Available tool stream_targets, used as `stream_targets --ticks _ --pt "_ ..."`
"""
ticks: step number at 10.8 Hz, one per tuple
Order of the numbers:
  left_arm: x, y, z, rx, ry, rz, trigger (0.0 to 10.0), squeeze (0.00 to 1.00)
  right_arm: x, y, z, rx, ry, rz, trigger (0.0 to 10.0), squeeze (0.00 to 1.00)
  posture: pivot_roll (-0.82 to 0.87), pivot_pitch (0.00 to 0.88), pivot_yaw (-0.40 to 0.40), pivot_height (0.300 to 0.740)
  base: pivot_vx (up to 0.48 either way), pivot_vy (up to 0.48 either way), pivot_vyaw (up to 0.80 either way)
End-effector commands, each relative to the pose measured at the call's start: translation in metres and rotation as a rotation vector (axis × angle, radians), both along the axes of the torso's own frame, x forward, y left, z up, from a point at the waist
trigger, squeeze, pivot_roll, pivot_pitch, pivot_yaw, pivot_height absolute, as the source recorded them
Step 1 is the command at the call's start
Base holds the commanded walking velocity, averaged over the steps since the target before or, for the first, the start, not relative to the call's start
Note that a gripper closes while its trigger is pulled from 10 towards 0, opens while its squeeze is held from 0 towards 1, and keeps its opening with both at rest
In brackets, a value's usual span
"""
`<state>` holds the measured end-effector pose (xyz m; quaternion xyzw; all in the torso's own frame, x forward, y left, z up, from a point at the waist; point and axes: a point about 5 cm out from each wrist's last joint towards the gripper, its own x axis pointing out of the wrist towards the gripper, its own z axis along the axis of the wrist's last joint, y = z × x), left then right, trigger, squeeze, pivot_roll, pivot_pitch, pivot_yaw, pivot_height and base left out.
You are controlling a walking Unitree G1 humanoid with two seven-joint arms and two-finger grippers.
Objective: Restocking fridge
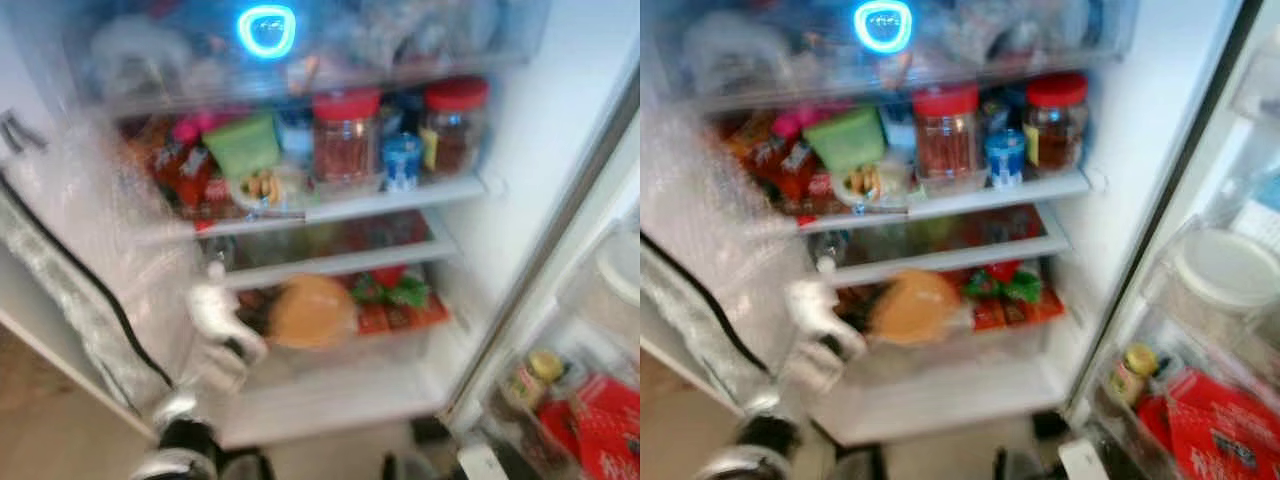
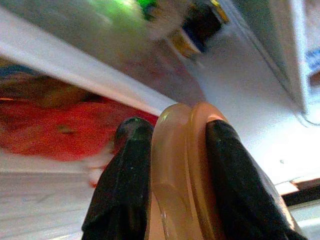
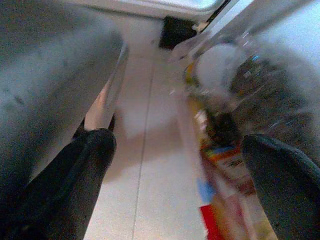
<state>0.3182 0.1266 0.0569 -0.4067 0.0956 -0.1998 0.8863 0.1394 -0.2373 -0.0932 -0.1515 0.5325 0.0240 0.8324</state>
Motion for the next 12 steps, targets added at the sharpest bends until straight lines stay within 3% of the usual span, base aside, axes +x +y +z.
stream_targets --ticks 1,8,10,12 --pt "0.004 0.017 0.007 0.020 -0.028 0.039 10.0 0.00 0.005 0.007 0.000 0.025 -0.015 0.002 10.0 0.00 -0.08 0.000 0.046 0.622 0.274 0.000 0.00" --pt "0.017 0.015 0.019 0.002 -0.064 0.104 10.0 0.00 0.005 0.007 0.000 0.025 -0.015 0.006 10.0 0.00 -0.08 0.000 0.042 0.622 0.276 0.000 0.00" --pt "0.026 0.023 0.020 0.080 -0.021 0.259 10.0 0.00 0.005 0.007 0.000 0.025 -0.015 0.008 10.0 0.00 -0.08 0.000 0.042 0.622 0.000 0.000 0.00" --pt "0.031 0.034 0.014 0.007 0.084 0.409 10.0 0.00 0.005 0.007 0.000 0.025 -0.013 0.013 10.0 0.00 -0.09 0.000 0.041 0.622 0.000 0.000 0.00"
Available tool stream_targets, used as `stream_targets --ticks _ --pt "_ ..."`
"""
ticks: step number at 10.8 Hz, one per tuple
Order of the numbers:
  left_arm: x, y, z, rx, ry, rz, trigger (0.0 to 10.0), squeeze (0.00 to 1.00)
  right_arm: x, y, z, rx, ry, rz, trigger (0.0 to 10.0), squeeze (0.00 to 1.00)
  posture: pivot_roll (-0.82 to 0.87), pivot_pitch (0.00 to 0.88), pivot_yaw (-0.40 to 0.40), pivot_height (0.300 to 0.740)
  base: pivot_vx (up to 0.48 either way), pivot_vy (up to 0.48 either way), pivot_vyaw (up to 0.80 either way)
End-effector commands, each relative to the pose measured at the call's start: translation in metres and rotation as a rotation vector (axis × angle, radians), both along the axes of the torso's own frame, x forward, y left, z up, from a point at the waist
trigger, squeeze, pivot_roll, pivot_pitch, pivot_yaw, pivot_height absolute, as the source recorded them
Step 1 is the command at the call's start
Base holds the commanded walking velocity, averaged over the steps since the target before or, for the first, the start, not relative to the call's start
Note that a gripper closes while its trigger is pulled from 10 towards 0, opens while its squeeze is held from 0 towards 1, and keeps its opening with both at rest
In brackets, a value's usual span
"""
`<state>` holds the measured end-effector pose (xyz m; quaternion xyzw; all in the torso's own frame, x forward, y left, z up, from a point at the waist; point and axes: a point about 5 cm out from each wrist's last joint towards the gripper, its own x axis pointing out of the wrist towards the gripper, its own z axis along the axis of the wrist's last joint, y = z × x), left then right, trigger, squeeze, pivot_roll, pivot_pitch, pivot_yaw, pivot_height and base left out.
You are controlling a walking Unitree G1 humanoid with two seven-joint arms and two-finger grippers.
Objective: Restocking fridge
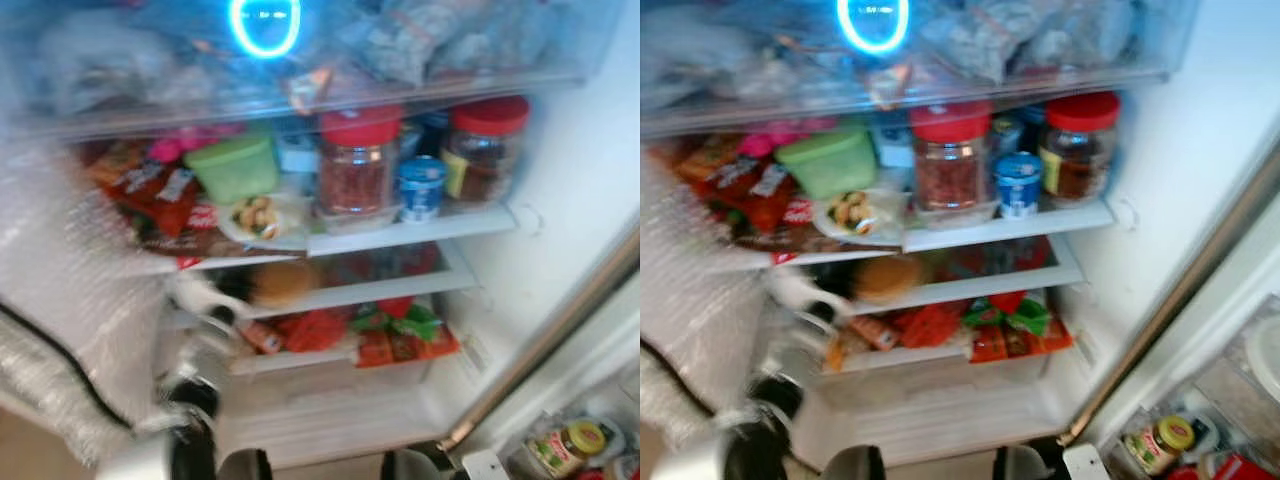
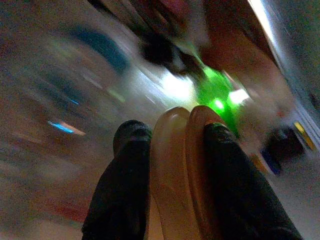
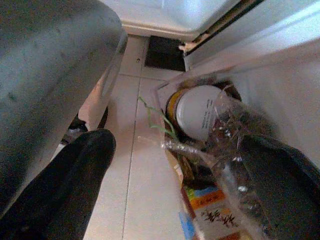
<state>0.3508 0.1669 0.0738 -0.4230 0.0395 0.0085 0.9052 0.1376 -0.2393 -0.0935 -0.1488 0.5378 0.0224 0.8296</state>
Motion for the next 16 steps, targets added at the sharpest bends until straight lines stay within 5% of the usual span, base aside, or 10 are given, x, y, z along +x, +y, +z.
stream_targets --ticks 1,8,10,16 --pt "0.003 -0.009 0.000 -0.020 0.032 0.021 10.0 0.00 0.006 0.009 0.000 0.023 -0.025 0.018 10.0 0.00 -0.10 0.000 0.044 0.622 0.000 0.000 0.00" --pt "0.013 -0.004 0.009 -0.091 0.096 0.190 10.0 0.00 0.006 0.008 0.000 0.020 -0.024 0.024 10.0 0.00 -0.10 0.000 0.044 0.622 0.000 0.000 0.00" --pt "0.014 -0.004 0.011 -0.090 0.096 0.186 10.0 1.00 0.006 0.008 0.000 0.020 -0.024 0.024 10.0 0.00 -0.10 0.000 0.044 0.622 0.000 0.000 0.00" --pt "0.012 -0.010 0.010 -0.022 0.032 0.088 10.0 1.00 0.007 0.010 0.000 0.024 -0.028 0.022 10.0 0.00 -0.09 0.000 0.048 0.622 0.000 0.000 0.00"
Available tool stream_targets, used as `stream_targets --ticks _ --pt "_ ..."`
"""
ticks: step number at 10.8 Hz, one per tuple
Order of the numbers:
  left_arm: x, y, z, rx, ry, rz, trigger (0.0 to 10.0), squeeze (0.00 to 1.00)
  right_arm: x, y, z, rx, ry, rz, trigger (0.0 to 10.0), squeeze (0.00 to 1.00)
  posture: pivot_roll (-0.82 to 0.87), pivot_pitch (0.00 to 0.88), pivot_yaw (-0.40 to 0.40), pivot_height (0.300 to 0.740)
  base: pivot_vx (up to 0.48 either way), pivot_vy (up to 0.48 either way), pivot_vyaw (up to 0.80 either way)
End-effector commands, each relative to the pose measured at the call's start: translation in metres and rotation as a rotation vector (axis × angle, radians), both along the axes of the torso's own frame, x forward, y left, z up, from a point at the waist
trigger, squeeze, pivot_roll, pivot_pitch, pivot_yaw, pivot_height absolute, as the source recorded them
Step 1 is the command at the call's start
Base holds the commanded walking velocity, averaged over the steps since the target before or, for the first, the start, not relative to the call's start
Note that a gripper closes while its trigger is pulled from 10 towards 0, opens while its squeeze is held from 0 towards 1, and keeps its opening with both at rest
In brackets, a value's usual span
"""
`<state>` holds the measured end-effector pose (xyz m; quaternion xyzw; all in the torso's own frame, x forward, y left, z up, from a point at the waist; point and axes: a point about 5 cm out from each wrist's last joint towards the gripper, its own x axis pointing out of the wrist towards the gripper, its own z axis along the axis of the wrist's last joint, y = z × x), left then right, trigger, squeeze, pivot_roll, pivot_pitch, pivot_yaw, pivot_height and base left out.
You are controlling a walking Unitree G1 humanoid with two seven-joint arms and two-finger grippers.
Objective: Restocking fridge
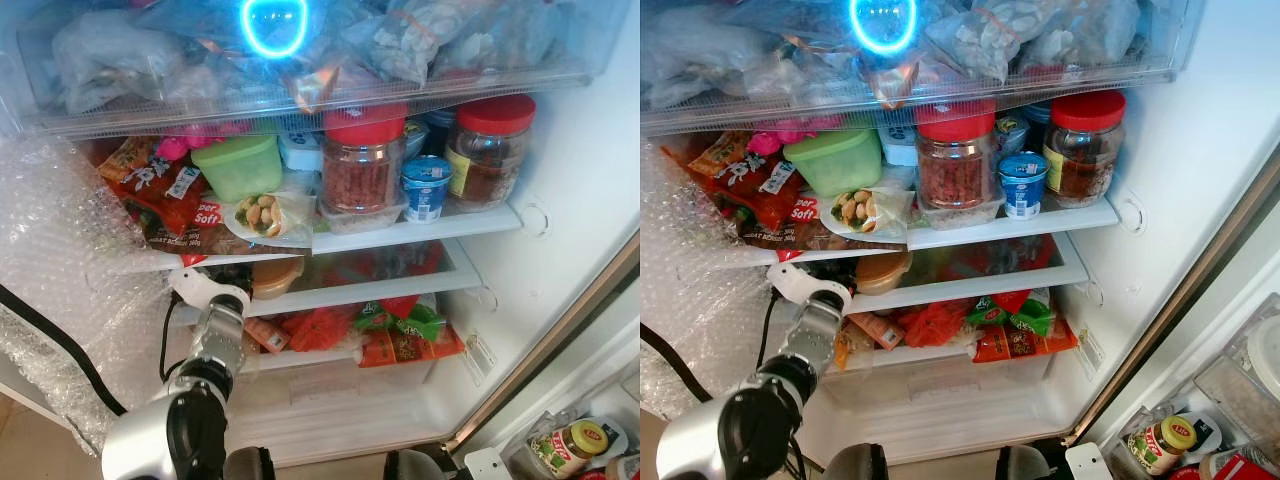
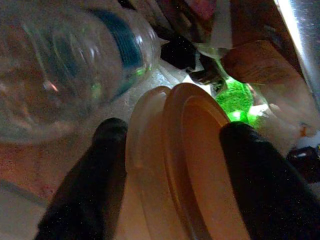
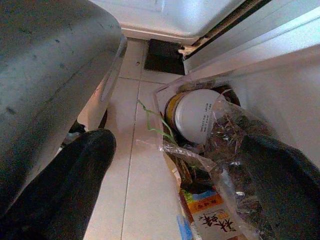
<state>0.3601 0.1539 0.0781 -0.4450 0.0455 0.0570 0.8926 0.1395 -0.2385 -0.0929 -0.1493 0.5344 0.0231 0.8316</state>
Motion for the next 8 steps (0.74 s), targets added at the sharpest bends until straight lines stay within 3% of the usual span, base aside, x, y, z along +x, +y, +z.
stream_targets --ticks 1,5,6,8 --pt "0.001 0.004 0.005 0.037 -0.038 -0.012 10.0 1.00 0.006 0.010 0.000 0.025 -0.020 0.019 10.0 0.00 -0.09 0.000 0.051 0.622 0.000 0.000 0.00" --pt "-0.005 0.001 0.003 0.092 -0.095 -0.057 10.0 1.00 0.006 0.011 0.000 0.029 -0.024 0.014 10.0 0.00 -0.08 0.000 0.058 0.622 0.000 0.000 0.00" --pt "-0.007 -0.001 0.002 0.113 -0.101 -0.073 10.0 0.00 0.006 0.011 0.000 0.029 -0.024 0.013 10.0 0.00 -0.09 0.000 0.060 0.622 0.000 0.000 0.00" --pt "-0.013 -0.003 -0.002 0.117 -0.111 -0.092 10.0 0.00 0.006 0.011 0.000 0.029 -0.024 0.013 10.0 0.00 -0.09 0.000 0.061 0.622 0.000 0.000 0.00"
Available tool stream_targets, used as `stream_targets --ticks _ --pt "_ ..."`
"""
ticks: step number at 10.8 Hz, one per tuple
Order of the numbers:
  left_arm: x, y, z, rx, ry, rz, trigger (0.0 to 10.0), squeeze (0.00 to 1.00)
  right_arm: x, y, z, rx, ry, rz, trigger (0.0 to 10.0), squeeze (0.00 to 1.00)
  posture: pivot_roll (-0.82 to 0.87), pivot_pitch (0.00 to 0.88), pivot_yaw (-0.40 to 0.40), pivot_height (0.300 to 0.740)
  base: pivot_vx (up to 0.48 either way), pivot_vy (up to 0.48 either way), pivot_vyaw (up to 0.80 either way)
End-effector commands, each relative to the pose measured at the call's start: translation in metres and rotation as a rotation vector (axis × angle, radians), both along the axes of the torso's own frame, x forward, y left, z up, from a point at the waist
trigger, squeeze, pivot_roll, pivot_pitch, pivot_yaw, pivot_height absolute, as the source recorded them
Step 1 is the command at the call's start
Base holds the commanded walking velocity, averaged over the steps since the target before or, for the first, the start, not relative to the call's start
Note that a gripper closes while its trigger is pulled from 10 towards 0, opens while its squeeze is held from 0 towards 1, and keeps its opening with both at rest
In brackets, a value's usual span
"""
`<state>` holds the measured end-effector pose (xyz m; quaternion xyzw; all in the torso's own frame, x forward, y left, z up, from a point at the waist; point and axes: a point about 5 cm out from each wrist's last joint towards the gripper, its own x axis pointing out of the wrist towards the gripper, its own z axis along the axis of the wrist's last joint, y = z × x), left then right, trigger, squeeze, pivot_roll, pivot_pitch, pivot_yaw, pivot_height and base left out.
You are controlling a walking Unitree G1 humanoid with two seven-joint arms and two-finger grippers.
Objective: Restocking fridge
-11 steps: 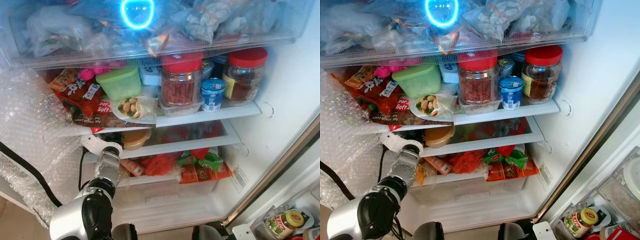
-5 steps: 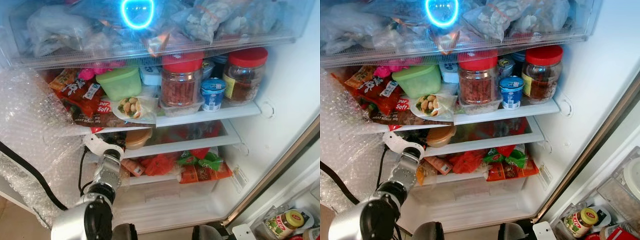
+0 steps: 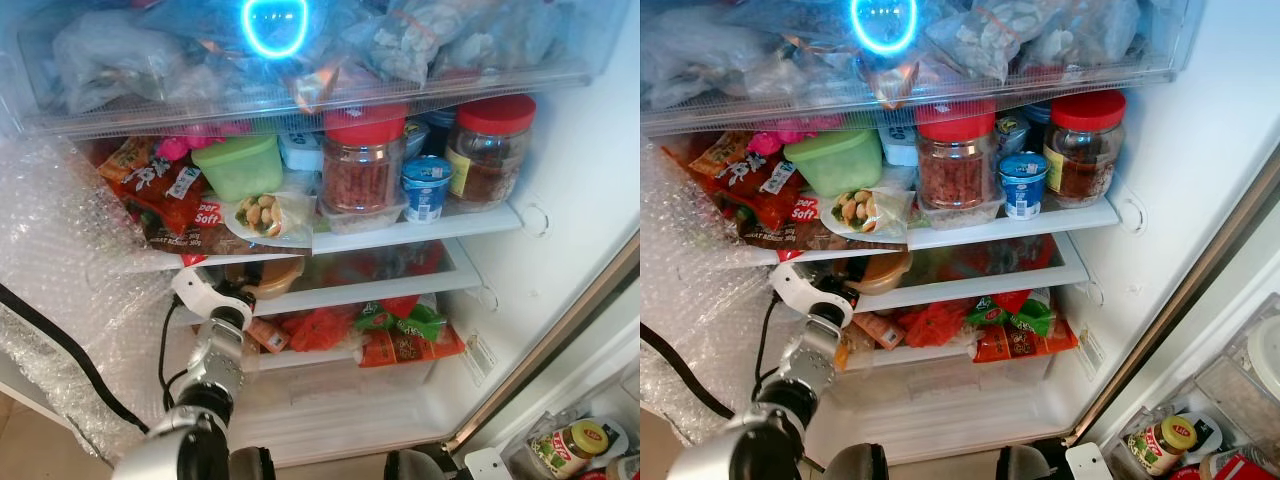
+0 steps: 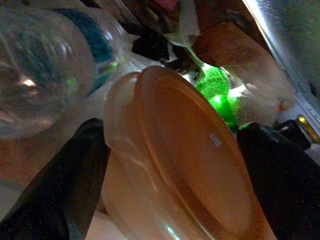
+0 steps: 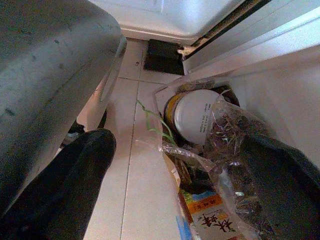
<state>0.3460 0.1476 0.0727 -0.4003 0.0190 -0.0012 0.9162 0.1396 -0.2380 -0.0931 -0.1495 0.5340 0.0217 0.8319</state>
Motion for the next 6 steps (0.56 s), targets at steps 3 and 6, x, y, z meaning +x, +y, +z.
stream_targets --ticks 3,6 --pt "-0.006 0.001 -0.002 0.009 -0.017 0.002 10.0 0.00 0.005 0.009 0.000 0.028 -0.020 0.019 10.0 0.00 -0.09 0.000 0.058 0.622 0.000 0.000 0.00" --pt "-0.013 0.001 -0.003 0.027 -0.033 -0.020 10.0 0.00 0.005 0.008 0.000 0.024 -0.019 0.019 10.0 0.00 -0.08 0.000 0.052 0.622 0.000 0.000 0.00"
